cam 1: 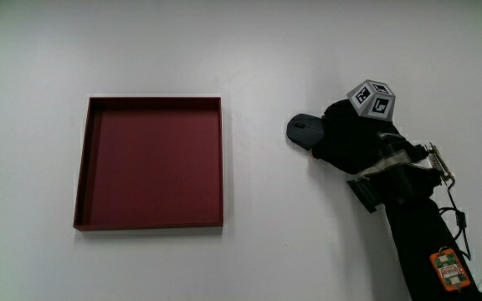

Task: Pick mouse from desk

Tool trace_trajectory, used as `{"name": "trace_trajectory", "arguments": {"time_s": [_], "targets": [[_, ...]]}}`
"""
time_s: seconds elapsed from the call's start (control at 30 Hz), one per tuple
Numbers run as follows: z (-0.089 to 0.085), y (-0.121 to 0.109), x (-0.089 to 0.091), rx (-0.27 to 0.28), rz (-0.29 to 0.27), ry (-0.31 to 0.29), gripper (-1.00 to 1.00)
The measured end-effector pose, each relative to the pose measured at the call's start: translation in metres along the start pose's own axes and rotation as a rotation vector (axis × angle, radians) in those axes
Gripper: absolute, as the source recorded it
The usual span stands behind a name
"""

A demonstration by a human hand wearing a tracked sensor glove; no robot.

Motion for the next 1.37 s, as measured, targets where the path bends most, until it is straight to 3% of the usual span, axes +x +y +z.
{"name": "trace_trajectory", "arguments": {"time_s": [0.3,0.53,0.73,0.9,0.93,0.97,1.0,1.23,1.27,1.3,1.37], "targets": [[0.009,-0.006,-0.004,0.043,0.028,-0.015,1.00],[0.028,-0.021,-0.029,0.071,0.102,-0.023,1.00],[0.039,-0.032,-0.063,0.090,0.180,-0.023,1.00],[0.035,-0.028,-0.090,-0.027,0.206,0.071,1.00],[0.043,-0.041,-0.104,0.085,0.287,-0.016,1.00],[0.044,-0.041,-0.110,0.099,0.295,-0.005,1.00],[0.038,-0.030,-0.108,-0.031,0.242,0.067,1.00],[0.039,-0.047,-0.158,0.074,0.406,-0.008,1.00],[0.037,-0.046,-0.162,0.082,0.383,-0.028,1.00],[0.034,-0.041,-0.165,0.047,0.403,-0.021,1.00],[0.034,-0.040,-0.174,0.073,0.396,-0.011,1.00]]}}
